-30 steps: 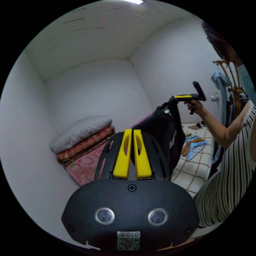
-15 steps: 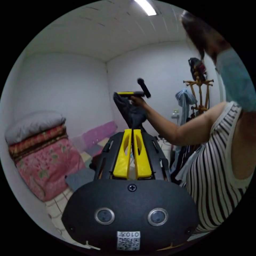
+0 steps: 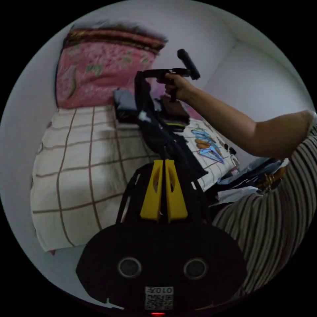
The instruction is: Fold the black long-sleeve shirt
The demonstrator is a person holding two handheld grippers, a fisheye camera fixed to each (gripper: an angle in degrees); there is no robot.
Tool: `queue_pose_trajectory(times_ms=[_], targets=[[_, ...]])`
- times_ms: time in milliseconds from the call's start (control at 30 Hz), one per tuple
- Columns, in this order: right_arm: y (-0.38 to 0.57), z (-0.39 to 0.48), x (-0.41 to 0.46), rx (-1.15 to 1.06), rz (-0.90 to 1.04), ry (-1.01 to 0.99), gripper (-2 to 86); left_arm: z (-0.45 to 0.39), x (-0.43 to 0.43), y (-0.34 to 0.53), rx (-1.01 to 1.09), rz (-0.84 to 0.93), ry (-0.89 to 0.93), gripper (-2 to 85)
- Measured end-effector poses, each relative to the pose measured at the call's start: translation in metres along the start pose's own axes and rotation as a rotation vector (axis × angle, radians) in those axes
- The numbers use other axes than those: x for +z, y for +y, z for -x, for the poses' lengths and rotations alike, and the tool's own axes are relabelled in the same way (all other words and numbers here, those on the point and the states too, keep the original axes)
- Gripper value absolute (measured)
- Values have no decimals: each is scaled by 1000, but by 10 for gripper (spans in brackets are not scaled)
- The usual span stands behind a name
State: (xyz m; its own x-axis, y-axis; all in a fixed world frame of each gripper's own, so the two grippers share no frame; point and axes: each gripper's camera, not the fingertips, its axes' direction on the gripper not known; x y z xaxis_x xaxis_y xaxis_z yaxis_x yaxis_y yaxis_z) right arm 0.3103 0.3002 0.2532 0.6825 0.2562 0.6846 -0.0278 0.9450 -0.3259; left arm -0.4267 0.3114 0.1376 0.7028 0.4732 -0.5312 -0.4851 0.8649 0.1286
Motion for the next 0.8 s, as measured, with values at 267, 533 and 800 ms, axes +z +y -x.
queue_pose_trajectory(times_ms=[267, 533, 800], targets=[[0, -28, 169, 7, 186, -124, 18, 134, 57, -5, -137, 58, 39, -3], [-12, -122, 230, 136, 20, -122, 37, 237, 83, -8, -295, 46, 2, -3], [65, -218, 271, 147, 87, -215, 82, 354, 159, -2, -508, 191, -42, -3]])
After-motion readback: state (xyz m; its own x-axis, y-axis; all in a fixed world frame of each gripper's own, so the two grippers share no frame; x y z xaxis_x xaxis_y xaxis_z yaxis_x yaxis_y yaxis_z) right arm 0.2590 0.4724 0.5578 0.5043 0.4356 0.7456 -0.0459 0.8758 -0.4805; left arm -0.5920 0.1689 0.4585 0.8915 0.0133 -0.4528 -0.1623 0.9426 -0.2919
